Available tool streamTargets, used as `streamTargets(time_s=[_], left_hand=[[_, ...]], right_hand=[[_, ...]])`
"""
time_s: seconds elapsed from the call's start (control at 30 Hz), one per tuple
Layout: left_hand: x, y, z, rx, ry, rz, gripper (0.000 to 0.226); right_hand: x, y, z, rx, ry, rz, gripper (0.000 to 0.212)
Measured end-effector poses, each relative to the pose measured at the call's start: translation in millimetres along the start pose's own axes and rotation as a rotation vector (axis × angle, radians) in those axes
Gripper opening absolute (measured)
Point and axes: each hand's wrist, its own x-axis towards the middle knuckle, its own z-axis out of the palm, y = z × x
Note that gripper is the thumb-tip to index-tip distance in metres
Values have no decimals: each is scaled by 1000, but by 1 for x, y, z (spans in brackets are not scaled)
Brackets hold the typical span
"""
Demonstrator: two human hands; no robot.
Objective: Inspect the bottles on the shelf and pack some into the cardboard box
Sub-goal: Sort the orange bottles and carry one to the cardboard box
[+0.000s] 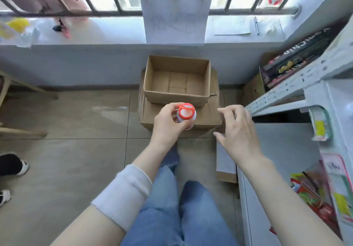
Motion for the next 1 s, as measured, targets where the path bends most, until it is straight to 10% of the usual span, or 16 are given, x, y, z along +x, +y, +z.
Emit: streamTargets(time_s=[0.63, 1.0], left_hand=[[376, -171, 188, 161, -88, -130, 44], [439, -231, 264, 226, -18, -100, 39]], right_hand=[[308, 135, 208, 83, 14, 236, 67], [360, 188, 268, 65, 40, 246, 63]])
